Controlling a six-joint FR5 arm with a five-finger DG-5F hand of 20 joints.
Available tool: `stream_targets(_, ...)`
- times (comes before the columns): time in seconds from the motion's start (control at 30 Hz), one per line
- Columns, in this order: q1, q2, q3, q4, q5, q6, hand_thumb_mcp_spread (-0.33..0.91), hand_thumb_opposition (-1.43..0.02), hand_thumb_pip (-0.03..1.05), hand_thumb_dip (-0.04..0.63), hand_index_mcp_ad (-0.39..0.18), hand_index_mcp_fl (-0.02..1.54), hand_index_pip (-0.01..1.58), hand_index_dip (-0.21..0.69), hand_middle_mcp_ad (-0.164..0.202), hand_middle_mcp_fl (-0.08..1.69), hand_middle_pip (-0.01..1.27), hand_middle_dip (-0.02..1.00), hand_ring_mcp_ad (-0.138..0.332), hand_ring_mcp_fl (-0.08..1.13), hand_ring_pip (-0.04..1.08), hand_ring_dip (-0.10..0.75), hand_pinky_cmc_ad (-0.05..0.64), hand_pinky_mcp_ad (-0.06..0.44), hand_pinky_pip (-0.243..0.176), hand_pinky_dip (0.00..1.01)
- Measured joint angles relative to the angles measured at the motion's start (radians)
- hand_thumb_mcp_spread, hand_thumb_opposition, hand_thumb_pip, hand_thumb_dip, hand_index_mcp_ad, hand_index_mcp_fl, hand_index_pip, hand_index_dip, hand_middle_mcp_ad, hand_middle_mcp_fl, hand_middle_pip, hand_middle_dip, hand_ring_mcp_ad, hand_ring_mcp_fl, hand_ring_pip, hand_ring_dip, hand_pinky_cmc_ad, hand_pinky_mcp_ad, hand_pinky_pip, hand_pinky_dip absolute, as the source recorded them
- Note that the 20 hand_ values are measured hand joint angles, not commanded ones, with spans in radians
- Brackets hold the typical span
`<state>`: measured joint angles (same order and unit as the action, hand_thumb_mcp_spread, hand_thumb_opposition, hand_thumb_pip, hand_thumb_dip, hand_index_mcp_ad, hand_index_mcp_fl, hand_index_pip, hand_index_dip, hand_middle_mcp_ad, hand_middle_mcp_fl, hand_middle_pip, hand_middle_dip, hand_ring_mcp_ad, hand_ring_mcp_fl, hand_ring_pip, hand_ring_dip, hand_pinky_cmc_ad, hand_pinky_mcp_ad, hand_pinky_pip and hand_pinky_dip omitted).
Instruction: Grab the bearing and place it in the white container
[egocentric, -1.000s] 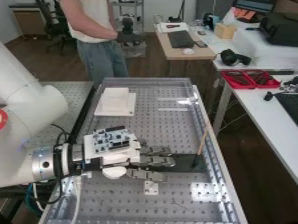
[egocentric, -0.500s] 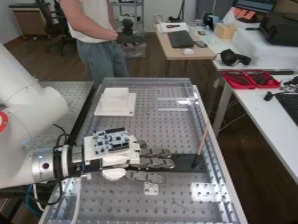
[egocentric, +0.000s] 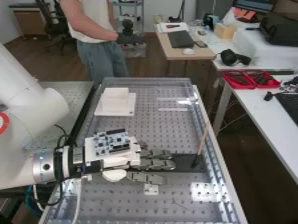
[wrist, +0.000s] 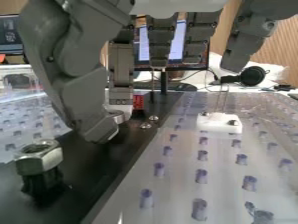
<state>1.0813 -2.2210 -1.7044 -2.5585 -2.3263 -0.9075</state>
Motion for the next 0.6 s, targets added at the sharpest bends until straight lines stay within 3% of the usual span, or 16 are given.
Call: stream_targets(0.6,0.0,-0.003,0.0,0.016,-0.003,0.019,0.42,-0.86,0.65,0.333,-0.145,0.23,1.35,0.096,0.04,0.03,0.14,0.19,0.115,0.01,0.09,0.073,0.363,0.283,-0.075,0.18)
